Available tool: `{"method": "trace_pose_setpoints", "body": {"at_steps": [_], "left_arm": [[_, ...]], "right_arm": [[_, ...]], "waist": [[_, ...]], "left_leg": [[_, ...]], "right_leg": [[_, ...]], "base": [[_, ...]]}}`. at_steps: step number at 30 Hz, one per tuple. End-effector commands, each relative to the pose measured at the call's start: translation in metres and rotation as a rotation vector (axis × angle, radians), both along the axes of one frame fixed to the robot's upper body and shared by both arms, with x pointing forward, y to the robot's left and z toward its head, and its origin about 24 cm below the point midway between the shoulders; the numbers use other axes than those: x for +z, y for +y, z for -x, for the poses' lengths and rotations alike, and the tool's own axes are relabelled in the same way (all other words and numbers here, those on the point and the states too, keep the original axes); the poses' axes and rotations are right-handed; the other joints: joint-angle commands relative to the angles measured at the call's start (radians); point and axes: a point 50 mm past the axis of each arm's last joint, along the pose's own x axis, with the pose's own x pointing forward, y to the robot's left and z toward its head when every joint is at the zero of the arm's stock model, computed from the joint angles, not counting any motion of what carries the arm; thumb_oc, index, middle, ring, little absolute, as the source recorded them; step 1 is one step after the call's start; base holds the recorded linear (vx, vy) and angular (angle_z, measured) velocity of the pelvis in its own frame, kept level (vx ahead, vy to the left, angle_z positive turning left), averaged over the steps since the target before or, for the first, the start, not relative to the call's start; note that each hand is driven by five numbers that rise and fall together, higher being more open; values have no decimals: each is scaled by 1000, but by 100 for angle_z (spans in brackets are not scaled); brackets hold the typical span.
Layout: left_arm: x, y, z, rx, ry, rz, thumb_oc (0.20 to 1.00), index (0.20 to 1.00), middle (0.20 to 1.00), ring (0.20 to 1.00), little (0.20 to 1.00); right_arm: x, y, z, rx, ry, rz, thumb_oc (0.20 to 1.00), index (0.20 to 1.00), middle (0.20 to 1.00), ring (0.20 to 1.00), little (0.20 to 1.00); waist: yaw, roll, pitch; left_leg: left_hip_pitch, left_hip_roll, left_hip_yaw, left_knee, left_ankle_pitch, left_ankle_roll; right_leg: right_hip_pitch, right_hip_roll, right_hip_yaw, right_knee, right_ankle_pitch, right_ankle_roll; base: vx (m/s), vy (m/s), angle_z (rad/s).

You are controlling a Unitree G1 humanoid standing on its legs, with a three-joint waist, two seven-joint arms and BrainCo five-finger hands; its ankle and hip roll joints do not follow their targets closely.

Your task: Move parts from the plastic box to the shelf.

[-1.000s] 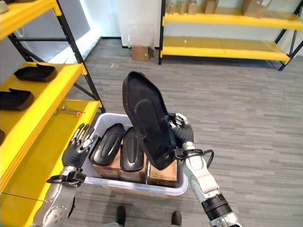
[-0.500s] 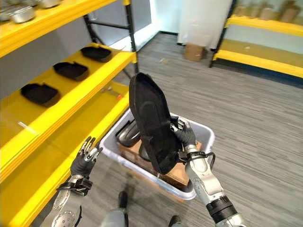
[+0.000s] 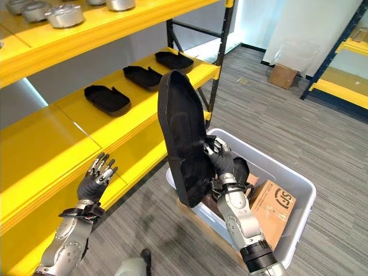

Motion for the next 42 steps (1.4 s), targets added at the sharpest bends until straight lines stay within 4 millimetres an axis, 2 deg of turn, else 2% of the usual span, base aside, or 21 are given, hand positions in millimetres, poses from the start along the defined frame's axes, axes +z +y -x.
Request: {"method": "trace_pose_setpoints", "body": {"at_steps": [1, 2, 4, 5, 6, 7, 8, 10, 11, 14, 15, 18, 22, 26, 28, 29, 30, 33, 34, 36, 42], "left_arm": [[29, 3, 7, 15, -153, -45, 1000, 1000, 1000, 1000, 1000], [29, 3, 7, 15, -153, -45, 1000, 1000, 1000, 1000, 1000], [32, 4, 5, 3, -157, -79, 1000, 1000, 1000, 1000, 1000], [32, 5, 4, 5, -158, -105, 1000, 1000, 1000, 1000, 1000], [32, 6, 4, 7, -156, -110, 1000, 1000, 1000, 1000, 1000], [31, 5, 3, 1, -151, -121, 1000, 1000, 1000, 1000, 1000], [29, 3, 0, -9, -144, -124, 1000, 1000, 1000, 1000, 1000], [28, -2, -2, -24, -139, -120, 1000, 1000, 1000, 1000, 1000], [26, -8, -3, -41, -139, -110, 1000, 1000, 1000, 1000, 1000], [25, -11, -2, -44, -146, -98, 1000, 1000, 1000, 1000, 1000], [24, -10, -1, -38, -142, -91, 1000, 1000, 1000, 1000, 1000], [13, -9, 8, -20, -96, -70, 1000, 1000, 1000, 1000, 1000], [6, -7, 15, -7, -58, -44, 1000, 1000, 1000, 1000, 1000], [7, -10, 15, -13, -69, -27, 1000, 1000, 1000, 1000, 1000], [6, -11, 14, -5, -64, -22, 1000, 1000, 1000, 1000, 1000], [6, -11, 14, -5, -64, -22, 1000, 1000, 1000, 1000, 1000], [5, -11, 15, 1, -57, -19, 1000, 1000, 1000, 1000, 1000], [9, -12, 13, 8, -72, -10, 1000, 1000, 1000, 1000, 1000], [10, -12, 12, 15, -74, -4, 1000, 1000, 1000, 1000, 1000], [7, -9, 15, 18, -65, -11, 1000, 1000, 1000, 1000, 1000], [5, -2, 18, -15, -32, -87, 1000, 1000, 1000, 1000, 1000]], "right_arm": [[42, 0, -3, 16, -200, -37, 200, 200, 200, 200, 200], [42, 0, -3, 16, -200, -37, 200, 200, 200, 200, 200], [45, 4, -3, 20, -212, -60, 200, 200, 200, 200, 200], [44, 10, -4, 37, -207, -66, 200, 200, 200, 200, 200], [44, 10, -3, 39, -205, -65, 200, 200, 200, 200, 200], [42, 10, -2, 47, -200, -60, 200, 200, 200, 200, 200], [39, 8, 0, 53, -190, -62, 200, 200, 200, 200, 200], [37, 3, 3, 49, -187, -69, 200, 200, 200, 200, 200], [35, -2, 4, 45, -182, -75, 200, 200, 200, 200, 200], [34, -4, 6, 51, -184, -82, 200, 200, 200, 200, 200], [34, -6, 7, 47, -186, -83, 200, 200, 200, 200, 200], [26, -12, 14, 49, -151, -73, 200, 200, 200, 200, 200], [22, -19, 18, 40, -136, -73, 200, 200, 200, 200, 200], [29, -23, 18, 44, -166, -66, 200, 200, 200, 200, 200], [32, -23, 16, 41, -177, -40, 200, 200, 200, 200, 200], [32, -23, 16, 41, -177, -40, 200, 200, 200, 200, 200], [31, -24, 15, 26, -166, -17, 200, 200, 200, 200, 200], [26, -24, 11, 10, -139, -29, 200, 200, 200, 200, 200], [26, -25, 10, 5, -130, -16, 200, 200, 200, 200, 200], [27, -28, 13, -3, -142, 15, 200, 200, 200, 200, 200], [12, -28, 18, 2, -63, -37, 200, 200, 200, 200, 200]], "waist": [[9, -17, -30], [9, -17, -30], [16, -22, -32], [10, -8, -34], [1, 1, -37], [-10, 9, -41], [-44, 23, -49], [-78, 30, -51], [-105, 21, -45], [-116, 6, -51], [-118, 3, -52], [-109, -7, -77], [-118, -4, -86], [-117, -3, -35], [-123, -3, -15], [-123, -3, -15], [-127, -3, -27], [-131, 23, -37], [-136, 44, -43], [-139, 67, -51], [-102, 77, -33]], "left_leg": [[-40, 11, -34, 23, -40, 45], [-40, 10, -34, 24, -40, 46], [-53, -48, -47, 10, -54, 83], [-36, -78, -51, -26, -45, 116], [-22, -85, -57, -49, -36, 126], [-3, -94, -63, -93, -23, 133], [45, -108, -96, -183, 9, 139], [81, -113, -133, -245, 41, 136], [102, -131, -169, -277, 63, 131], [116, -150, -190, -306, 75, 125], [116, -154, -198, -302, 77, 121], [143, -150, -191, -297, 61, 119], [137, -126, -210, -233, 41, 77], [37, -136, -203, -23, 24, 37], [24, -30, -169, 11, 59, 26], [24, -30, -169, 11, 59, 26], [70, 79, -197, -80, 132, 12], [102, 169, -240, -195, 247, -9], [124, 205, -213, -265, 269, -26], [134, 216, -182, -303, 252, -39], [111, 101, -207, -251, 127, -29]], "right_leg": [[17, -49, 5, 9, 103, 92], [16, -50, 6, 9, 104, 92], [11, -90, 12, 13, 236, 104], [-29, -98, 49, 69, 268, 82], [-48, -77, 78, 105, 243, 67], [-73, -36, 127, 141, 212, 55], [-131, 101, 217, 171, 89, 20], [-184, 241, 263, 186, -36, -21], [-230, 373, 328, 148, -79, -39], [-206, 420, 388, 16, -54, -39], [-197, 423, 407, -6, -44, -37], [-126, 412, 376, -50, -56, -45], [-74, 421, 327, -67, -89, -74], [-70, 413, 304, -62, -101, -101], [-80, 408, 288, -20, -126, -118], [-79, 408, 289, -20, -126, -118], [-96, 387, 287, 25, -146, -109], [-144, 368, 291, 103, -172, -98], [-167, 352, 277, 147, -195, -88], [-184, 343, 270, 187, -210, -86], [-107, 214, 207, 162, -178, -23]], "base": [[67, 262, 0], [79, 367, 0], [57, 362, 29], [73, 401, 55], [89, 392, 39], [155, 346, 42], [184, 313, 29], [175, 181, 100], [116, 45, 132], [50, -49, 93], [60, -105, 17], [104, -181, 10], [35, -258, 33], [-102, -120, 23], [-56, -62, 56], [51, 76, 34], [55, 112, 39], [40, 190, 14], [60, 248, 9], [82, 236, 28], [109, 262, 34]]}}
